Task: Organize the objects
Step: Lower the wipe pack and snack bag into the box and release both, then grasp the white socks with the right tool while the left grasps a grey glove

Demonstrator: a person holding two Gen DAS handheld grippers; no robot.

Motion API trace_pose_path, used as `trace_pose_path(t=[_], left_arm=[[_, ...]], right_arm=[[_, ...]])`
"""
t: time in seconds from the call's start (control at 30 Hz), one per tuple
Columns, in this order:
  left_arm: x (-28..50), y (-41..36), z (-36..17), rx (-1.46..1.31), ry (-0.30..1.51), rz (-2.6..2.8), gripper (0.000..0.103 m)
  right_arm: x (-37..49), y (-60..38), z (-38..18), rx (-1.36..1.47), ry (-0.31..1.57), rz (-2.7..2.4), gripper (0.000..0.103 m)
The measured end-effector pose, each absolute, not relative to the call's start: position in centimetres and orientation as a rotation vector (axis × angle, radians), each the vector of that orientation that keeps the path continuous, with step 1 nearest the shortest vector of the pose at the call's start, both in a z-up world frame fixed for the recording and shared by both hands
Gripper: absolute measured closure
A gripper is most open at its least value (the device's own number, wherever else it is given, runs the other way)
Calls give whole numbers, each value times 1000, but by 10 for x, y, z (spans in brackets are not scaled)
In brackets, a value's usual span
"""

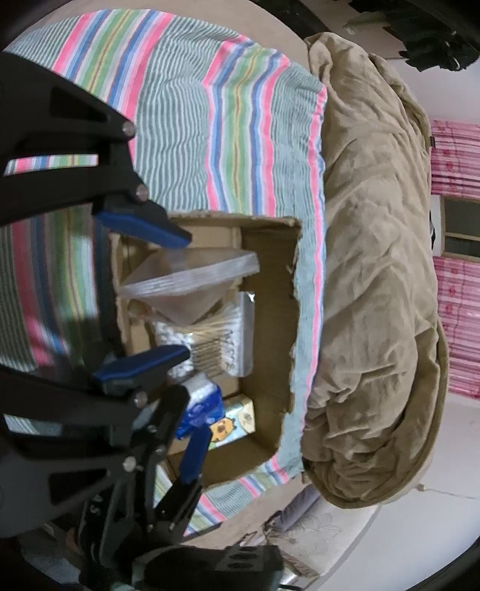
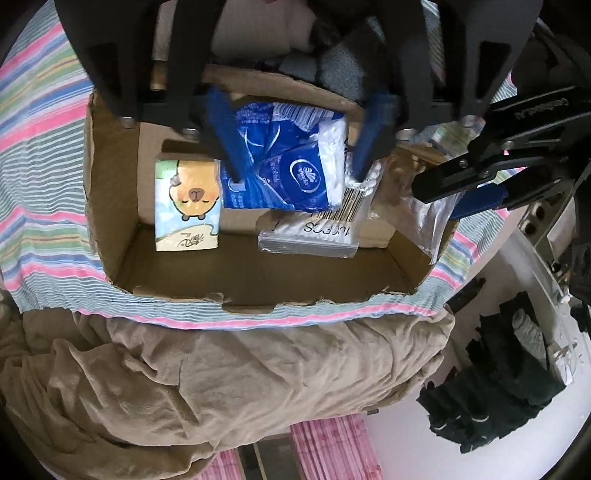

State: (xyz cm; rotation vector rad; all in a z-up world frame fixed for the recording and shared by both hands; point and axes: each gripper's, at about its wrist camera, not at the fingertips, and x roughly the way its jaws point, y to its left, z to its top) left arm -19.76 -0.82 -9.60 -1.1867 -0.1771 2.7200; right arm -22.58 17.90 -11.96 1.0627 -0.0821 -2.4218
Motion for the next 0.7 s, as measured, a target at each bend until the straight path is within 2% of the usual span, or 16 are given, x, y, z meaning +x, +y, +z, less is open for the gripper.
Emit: trace_pose_path(t=[0.03,0.4,0.53,0.6,0.7], left_arm=[[-196,-9,-93,-1178,-178,2731,46],[-165,-11,-55,-1081,-183,2772,24],[-148,-9,-41,-1043,-194,2779,23],[-139,-7,-35,-1021,-190,2785,13],[-127,-3,-28,-1000,-186,2788,8]], right_arm=[[-224,180,-118,1052,-91,-2433,18],[-197,206,-79,950,-104,-2509,17],[-180,221,-61,911,-86,-2547,17],[-173,228,-54,892,-81,-2560,17],[-161,240,-43,867,-81,-2581,17]])
